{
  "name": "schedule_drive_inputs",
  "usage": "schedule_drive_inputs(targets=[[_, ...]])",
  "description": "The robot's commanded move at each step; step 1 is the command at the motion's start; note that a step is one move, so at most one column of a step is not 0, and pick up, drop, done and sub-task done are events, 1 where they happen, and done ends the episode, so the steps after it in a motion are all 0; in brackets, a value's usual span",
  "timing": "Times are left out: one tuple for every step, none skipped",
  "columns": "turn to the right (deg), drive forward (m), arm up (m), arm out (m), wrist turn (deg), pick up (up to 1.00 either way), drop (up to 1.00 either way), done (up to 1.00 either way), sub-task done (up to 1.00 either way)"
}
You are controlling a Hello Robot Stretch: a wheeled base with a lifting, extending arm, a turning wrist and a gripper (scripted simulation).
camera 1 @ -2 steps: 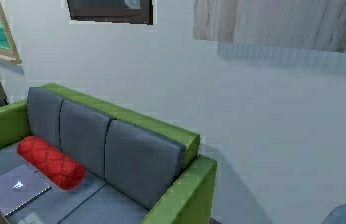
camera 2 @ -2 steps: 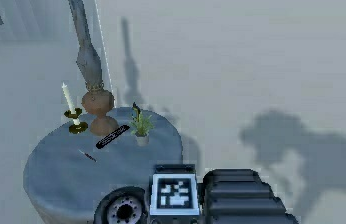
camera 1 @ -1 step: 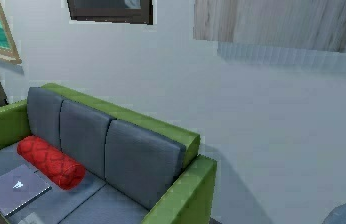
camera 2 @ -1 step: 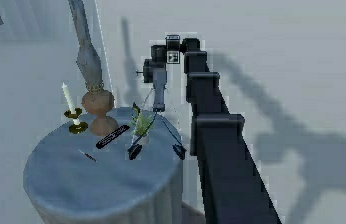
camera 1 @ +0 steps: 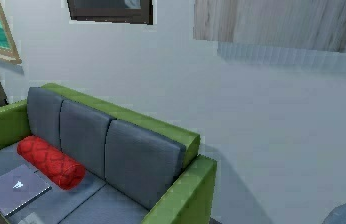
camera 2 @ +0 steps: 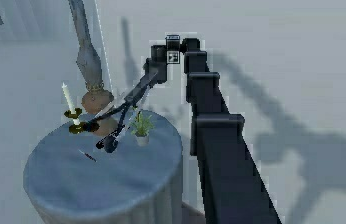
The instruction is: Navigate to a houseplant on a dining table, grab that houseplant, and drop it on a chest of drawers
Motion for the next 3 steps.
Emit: schedule_drive_inputs(targets=[[0.0, 0.00, 0.00, 0.00, 45.0, 0.00, 0.00, 0.00, 0.00], [0.0, 0.00, 0.00, 0.00, 45.0, 0.00, 0.00, 0.00, 0.00], [0.0, 0.00, 0.00, 0.00, 12.0, 0.00, 0.00, 0.00, 0.00]])
